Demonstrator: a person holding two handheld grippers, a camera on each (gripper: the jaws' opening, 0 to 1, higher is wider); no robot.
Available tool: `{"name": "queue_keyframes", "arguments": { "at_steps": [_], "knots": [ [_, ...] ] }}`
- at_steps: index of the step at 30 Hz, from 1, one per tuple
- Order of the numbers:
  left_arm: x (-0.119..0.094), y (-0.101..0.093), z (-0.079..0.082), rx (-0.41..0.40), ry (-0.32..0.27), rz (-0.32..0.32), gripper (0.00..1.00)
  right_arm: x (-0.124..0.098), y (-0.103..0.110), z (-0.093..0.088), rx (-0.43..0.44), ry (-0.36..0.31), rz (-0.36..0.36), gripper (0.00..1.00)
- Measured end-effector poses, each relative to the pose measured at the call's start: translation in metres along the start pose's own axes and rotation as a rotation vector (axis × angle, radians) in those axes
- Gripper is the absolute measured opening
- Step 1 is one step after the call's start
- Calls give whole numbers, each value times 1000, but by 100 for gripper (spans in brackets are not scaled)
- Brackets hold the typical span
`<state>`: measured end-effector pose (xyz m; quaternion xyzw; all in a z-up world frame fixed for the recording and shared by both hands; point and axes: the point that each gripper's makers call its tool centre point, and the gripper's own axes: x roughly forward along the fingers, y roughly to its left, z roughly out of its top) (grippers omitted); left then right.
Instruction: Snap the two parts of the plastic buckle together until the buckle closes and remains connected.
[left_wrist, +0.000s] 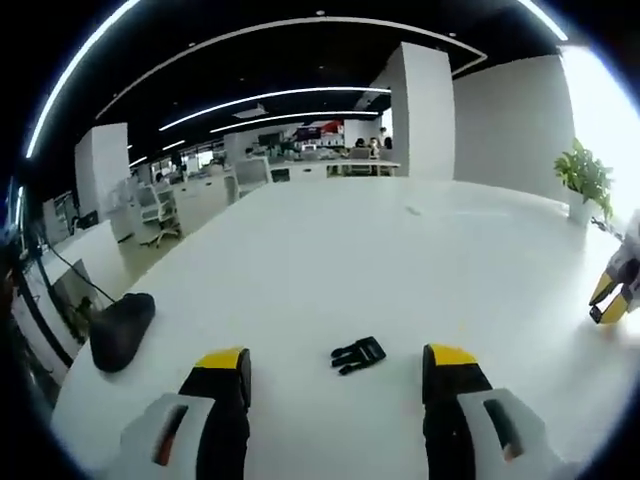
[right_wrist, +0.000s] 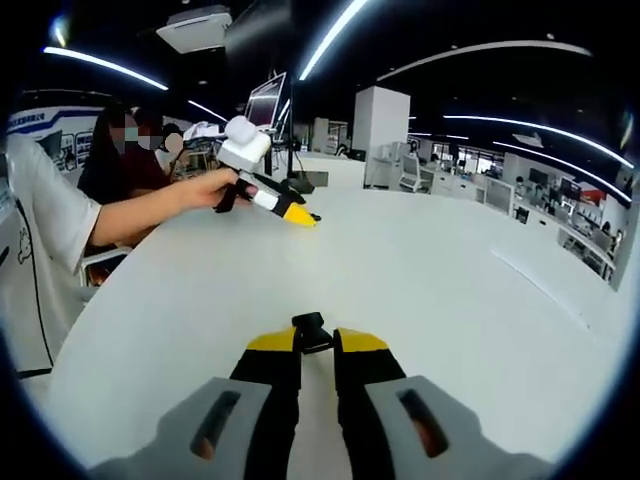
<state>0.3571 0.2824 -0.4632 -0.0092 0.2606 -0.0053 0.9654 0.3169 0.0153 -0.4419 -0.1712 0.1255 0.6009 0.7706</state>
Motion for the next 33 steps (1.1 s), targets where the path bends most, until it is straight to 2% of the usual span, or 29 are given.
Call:
{"name": "queue_keyframes", "arguments": {
  "at_steps": [3, 7, 11, 15, 26, 29, 31, 33],
  "knots": [
    [1, -4, -2, -9, 8, -27, 57, -1, -1, 1, 2, -4, -2, 12],
    [4, -8, 0, 6, 6, -43, 48, -2, -1, 1, 3, -6, -4, 12],
    [5, -11, 0, 5, 9, -63, 26, -3, -2, 1, 5, -9, -6, 12],
    [5, -11, 0, -9, 11, -83, 22, -3, -2, 2, 4, -11, -8, 12],
    [1, -14, 2, -14, 12, -124, 22, -4, -5, 1, 7, -12, -12, 12],
    [-2, -21, 5, -8, 8, -171, 21, -4, -5, 1, 8, -11, -13, 12],
    [-4, -30, 6, -3, 19, -239, 21, -4, -6, 1, 9, -11, -13, 12],
    [-4, -31, 7, -13, 29, -249, 21, -4, -6, 0, 10, -9, -13, 12]
  ]
}}
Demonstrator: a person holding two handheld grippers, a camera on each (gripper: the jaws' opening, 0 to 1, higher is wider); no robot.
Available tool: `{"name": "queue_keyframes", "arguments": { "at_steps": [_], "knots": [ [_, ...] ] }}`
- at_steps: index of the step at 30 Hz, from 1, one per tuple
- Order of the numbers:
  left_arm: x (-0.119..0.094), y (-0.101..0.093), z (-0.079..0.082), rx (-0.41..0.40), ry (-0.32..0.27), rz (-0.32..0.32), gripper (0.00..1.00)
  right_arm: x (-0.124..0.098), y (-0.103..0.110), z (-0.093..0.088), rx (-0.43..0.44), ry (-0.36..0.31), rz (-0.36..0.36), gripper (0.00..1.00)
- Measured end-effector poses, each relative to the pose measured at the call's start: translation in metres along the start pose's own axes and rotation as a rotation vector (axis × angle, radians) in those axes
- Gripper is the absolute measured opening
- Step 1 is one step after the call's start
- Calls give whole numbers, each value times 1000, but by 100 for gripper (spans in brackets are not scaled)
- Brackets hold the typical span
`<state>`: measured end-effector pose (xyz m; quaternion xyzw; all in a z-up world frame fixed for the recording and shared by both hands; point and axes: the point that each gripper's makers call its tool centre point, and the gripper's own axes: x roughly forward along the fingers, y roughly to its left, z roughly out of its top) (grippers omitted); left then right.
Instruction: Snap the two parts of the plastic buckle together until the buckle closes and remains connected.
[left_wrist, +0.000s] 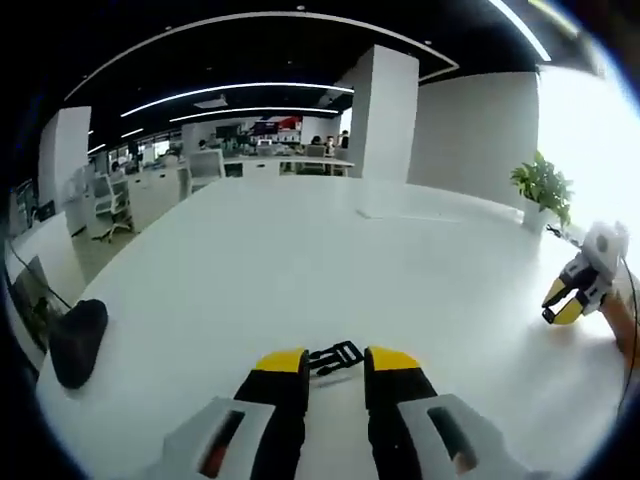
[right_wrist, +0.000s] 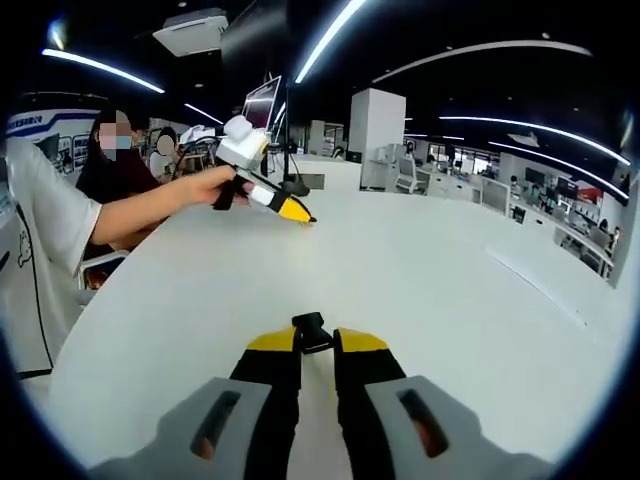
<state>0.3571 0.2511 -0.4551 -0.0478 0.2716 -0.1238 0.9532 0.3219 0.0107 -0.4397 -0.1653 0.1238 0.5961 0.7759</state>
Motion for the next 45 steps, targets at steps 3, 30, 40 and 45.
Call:
{"name": "queue_keyframes", "arguments": {
  "at_steps": [3, 30, 40, 45],
  "knots": [
    [-1, -6, -2, -15, 1, -16, 0, 0, 0, 0, 0, 0, -1, 12],
    [24, -82, 13, 125, -72, -36, 65, -2, -6, -1, 18, -2, -14, 12],
    [35, -88, 15, 148, -89, 78, 98, -3, -7, 0, 15, -6, -21, 12],
    [42, -92, 14, 129, -90, 76, 93, -4, -7, 2, 15, -12, -24, 12]
  ]
}}
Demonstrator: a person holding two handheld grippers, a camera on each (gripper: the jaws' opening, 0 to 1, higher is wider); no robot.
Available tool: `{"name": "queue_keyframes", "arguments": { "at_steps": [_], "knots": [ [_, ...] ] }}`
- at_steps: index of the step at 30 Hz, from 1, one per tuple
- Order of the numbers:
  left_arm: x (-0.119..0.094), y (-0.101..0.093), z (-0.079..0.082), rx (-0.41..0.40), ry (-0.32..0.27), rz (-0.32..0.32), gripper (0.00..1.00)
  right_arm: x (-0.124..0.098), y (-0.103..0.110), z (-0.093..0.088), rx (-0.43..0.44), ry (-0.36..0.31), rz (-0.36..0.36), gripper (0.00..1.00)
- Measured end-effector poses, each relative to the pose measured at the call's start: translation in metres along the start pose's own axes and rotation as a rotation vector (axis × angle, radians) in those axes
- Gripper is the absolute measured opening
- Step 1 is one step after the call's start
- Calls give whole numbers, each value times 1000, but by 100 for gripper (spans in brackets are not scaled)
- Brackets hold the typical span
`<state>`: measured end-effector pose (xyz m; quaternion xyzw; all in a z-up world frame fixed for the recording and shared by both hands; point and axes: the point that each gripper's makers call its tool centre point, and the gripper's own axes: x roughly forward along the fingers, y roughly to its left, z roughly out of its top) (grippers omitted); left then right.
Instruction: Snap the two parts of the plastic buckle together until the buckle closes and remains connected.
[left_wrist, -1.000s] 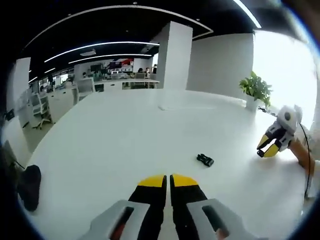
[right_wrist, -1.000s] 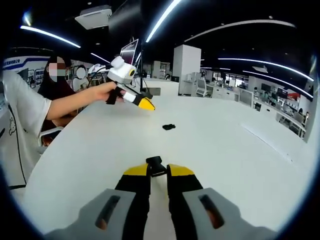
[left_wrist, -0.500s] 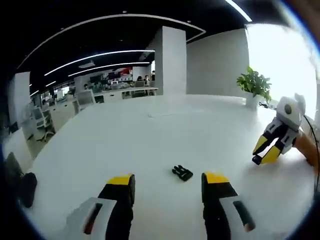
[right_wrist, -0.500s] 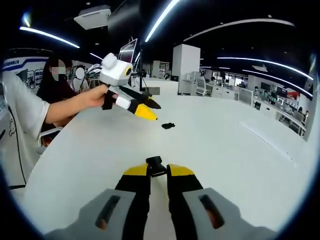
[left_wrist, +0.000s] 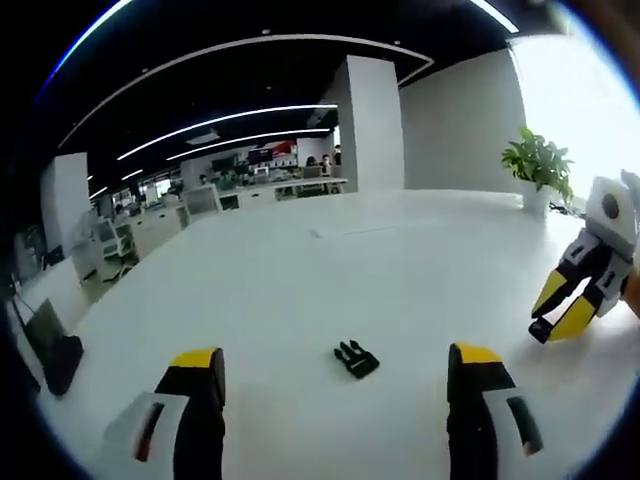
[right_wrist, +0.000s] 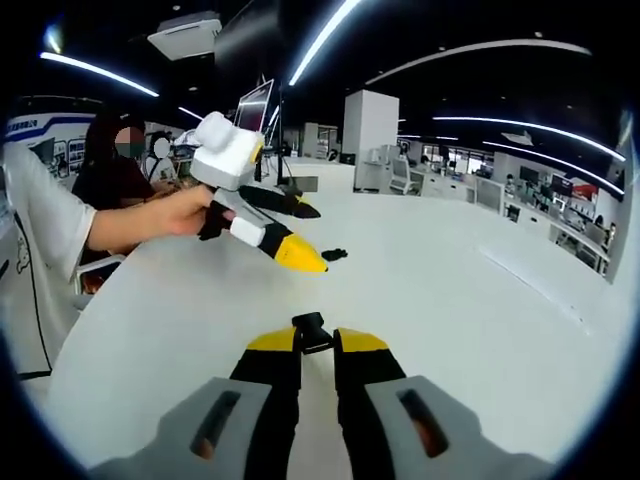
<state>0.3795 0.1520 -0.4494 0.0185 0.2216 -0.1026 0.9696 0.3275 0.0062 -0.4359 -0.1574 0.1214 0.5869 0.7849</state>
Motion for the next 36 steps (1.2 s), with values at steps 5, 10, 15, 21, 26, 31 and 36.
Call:
{"name": "queue_keyframes", "arguments": {
  "at_steps": [5, 10, 15, 21, 26, 31, 36],
  "knots": [
    [10, -7, -8, -26, 29, -55, 79, -2, -2, 0, 3, -4, -7, 12],
    [11, -8, -9, -30, 22, -63, 62, -4, -4, 1, 6, -10, -12, 12],
    [12, -8, -11, -11, 24, -72, 45, -4, -5, -1, 8, -6, -14, 12],
    [15, -12, -13, -4, 24, -88, 29, -5, -6, -1, 9, -7, -15, 12],
    [17, -12, -13, -1, 22, -88, 20, -5, -7, -1, 11, -7, -18, 12],
    [20, -10, -12, 4, 22, -91, 13, -6, -7, -1, 12, -9, -18, 12],
    [19, -8, -10, 6, 20, -104, 13, -6, -8, -1, 14, -10, -19, 12]
  ]
}}
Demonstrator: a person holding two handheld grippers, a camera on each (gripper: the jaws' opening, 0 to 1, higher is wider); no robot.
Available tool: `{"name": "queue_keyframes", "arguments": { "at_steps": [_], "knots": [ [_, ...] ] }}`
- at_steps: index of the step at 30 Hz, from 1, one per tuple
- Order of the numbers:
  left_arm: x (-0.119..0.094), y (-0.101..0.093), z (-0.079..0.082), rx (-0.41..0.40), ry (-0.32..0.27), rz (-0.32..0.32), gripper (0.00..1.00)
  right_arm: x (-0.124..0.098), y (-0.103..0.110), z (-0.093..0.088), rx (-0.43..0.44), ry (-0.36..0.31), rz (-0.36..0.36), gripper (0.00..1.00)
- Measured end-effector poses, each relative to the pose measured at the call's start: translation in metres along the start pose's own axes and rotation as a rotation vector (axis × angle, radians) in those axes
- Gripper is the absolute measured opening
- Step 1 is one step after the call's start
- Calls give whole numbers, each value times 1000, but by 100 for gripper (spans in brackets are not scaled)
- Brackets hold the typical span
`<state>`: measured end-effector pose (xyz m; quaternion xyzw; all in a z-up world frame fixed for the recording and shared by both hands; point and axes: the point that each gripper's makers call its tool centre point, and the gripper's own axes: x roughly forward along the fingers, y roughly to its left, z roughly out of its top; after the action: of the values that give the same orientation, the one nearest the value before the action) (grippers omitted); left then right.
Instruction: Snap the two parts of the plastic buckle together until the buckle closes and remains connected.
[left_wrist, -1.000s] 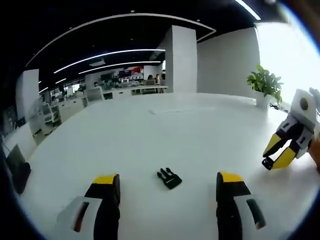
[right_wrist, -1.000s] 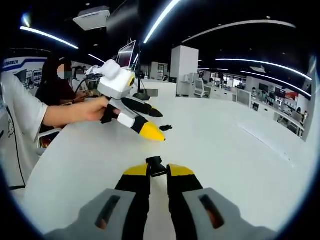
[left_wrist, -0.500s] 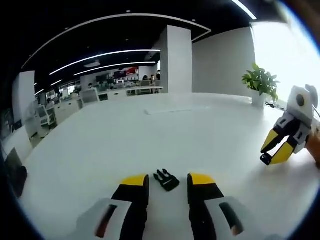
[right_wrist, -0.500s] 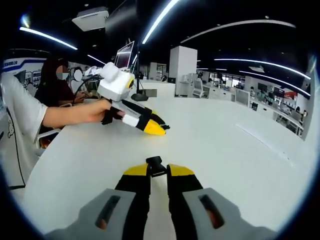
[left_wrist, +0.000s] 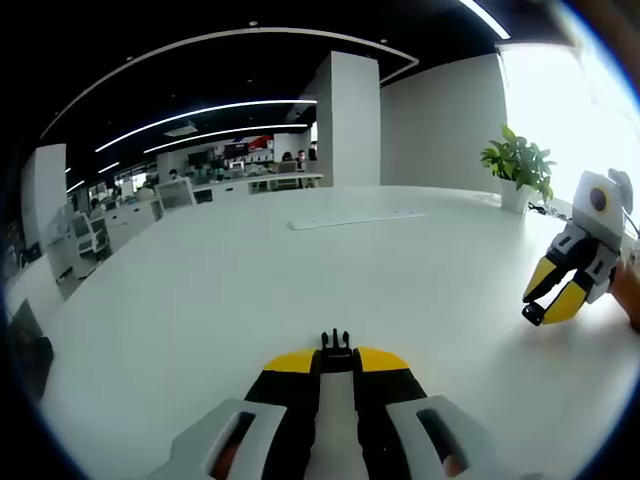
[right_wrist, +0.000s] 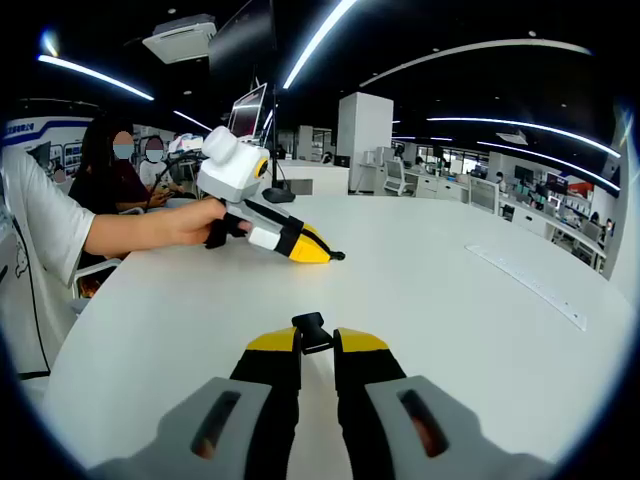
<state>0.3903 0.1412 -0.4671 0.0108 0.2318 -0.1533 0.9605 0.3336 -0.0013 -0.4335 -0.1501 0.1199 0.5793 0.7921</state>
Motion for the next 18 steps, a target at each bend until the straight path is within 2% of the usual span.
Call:
{"name": "queue_keyframes", "arguments": {
  "at_steps": [6, 9, 13, 16, 17, 18],
  "knots": [
    [-3, -2, 1, 40, 4, -33, 12, 0, -1, 0, 2, -1, -2, 12],
    [-5, -8, 3, 72, -1, -76, 12, -1, -2, 0, 3, -1, -2, 12],
    [-9, -23, 4, 135, 2, -170, 12, -1, -3, -1, 8, -3, 0, 12],
    [-11, -39, 4, 187, -8, -276, 12, -2, -5, -2, 12, -3, -1, 12],
    [-12, -43, 4, 192, -10, -300, 12, -3, -6, -2, 14, -4, -1, 12],
    [-12, -44, 4, 188, -7, -299, 12, -3, -6, -2, 16, -4, -1, 12]
  ]
}}
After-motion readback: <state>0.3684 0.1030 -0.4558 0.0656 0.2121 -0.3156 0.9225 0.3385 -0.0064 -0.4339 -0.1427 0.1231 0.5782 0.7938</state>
